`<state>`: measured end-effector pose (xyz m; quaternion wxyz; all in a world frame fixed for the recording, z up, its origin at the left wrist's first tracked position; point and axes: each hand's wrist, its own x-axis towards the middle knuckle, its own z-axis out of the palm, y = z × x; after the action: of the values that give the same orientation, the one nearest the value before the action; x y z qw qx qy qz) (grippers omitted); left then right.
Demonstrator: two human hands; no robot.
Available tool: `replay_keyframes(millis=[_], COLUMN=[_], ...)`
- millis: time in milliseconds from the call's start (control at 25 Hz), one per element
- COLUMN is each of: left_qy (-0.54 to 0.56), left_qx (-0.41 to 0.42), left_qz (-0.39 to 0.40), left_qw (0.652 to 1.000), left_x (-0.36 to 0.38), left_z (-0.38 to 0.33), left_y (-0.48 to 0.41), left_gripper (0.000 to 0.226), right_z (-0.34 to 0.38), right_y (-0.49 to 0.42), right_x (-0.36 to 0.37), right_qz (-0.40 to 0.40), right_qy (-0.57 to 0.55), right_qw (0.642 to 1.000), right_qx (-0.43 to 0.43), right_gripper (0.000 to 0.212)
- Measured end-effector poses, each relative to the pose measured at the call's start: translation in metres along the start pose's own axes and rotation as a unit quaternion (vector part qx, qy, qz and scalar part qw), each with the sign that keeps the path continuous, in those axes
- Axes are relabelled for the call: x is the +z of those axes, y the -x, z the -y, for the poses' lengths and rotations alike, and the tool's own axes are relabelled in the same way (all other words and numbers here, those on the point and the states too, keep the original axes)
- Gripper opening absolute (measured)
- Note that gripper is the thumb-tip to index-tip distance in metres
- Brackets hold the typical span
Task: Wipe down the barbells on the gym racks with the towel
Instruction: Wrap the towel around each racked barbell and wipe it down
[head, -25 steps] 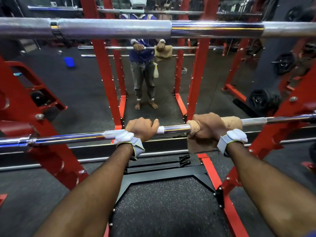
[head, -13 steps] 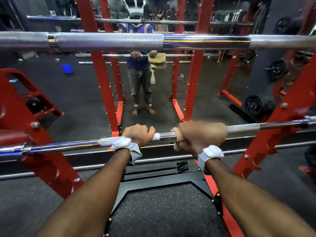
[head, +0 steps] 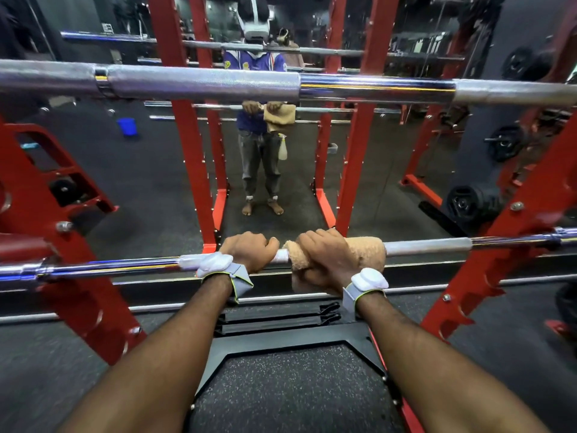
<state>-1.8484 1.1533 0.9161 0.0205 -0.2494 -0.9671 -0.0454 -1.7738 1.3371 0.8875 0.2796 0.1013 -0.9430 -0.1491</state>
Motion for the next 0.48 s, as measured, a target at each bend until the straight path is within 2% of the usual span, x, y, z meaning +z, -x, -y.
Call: replay_keyframes(millis=[120,240,400,480], left_qy=[-0.01,-0.007,-0.058,-0.057], left_qx=[0.003,0.005,0.057,0.057], left_qz=[-0.005,-0.015,-0.021,-0.016], left_qw=[1.0,1.0,0.996,0.997], left_x=[-0.001,-0.001,-0.007,-0.011], left_z=[0.0,-0.001,-0.002,-0.003], left_y=[0.002,0.003,0.01,0.016], left_gripper=[0.056,0.056,0.039,0.037], right_z=[-0.023,-0.05,-0.066,-0.058], right_y=[0.009,0.019,0.013,0.001], right_x=[-0.004,-0.013,-0.016,-0.018], right_qz=[0.055,0.123,0.268,0.307], right_qy=[-0.05,-0.08,-0.121,-0.139], right_qw=[0.997,0.989,0.949,0.931], right_qx=[0.008,0.033,0.113,0.14], right_gripper=[0.043,0.04,0.034,0.038])
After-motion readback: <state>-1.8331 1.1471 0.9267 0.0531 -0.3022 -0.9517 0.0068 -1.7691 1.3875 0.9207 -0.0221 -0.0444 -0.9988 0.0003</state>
